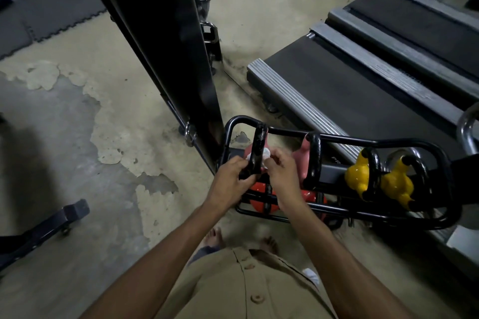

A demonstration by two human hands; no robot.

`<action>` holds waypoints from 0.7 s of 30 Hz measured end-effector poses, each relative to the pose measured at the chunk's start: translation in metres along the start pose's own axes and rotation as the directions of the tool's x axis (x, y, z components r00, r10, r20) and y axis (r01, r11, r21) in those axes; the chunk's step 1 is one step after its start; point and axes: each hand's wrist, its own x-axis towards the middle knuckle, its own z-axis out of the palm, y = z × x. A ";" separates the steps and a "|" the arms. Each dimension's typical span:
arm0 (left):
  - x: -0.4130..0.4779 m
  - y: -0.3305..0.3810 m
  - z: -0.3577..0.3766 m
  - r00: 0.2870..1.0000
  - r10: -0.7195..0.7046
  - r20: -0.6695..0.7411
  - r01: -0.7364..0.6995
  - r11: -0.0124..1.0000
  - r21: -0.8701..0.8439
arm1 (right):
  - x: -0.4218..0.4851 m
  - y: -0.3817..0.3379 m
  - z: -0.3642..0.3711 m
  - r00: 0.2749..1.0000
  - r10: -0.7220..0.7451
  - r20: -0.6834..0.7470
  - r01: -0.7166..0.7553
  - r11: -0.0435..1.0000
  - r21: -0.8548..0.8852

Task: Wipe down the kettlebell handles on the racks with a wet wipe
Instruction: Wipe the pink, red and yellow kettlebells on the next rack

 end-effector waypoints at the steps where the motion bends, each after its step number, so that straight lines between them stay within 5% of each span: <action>1: 0.000 0.000 0.000 1.000 -0.006 0.002 0.006 1.000 0.009 | -0.003 0.002 -0.002 1.000 -0.021 -0.009 0.021 0.999 -0.037; 11: 0.000 0.012 -0.009 0.999 -0.043 -0.028 0.042 0.999 -0.035 | -0.035 -0.031 -0.028 0.980 -0.193 -0.041 0.183 0.967 -0.176; 16: 0.001 0.042 -0.024 0.963 0.159 -0.217 -0.159 0.987 0.017 | -0.029 -0.075 -0.054 0.950 -0.294 -0.104 0.251 0.920 -0.302; 21: 0.025 0.070 -0.003 0.942 0.324 -0.091 -0.328 0.944 -0.030 | 0.004 -0.093 -0.094 0.889 -0.441 -0.123 0.294 0.755 -0.586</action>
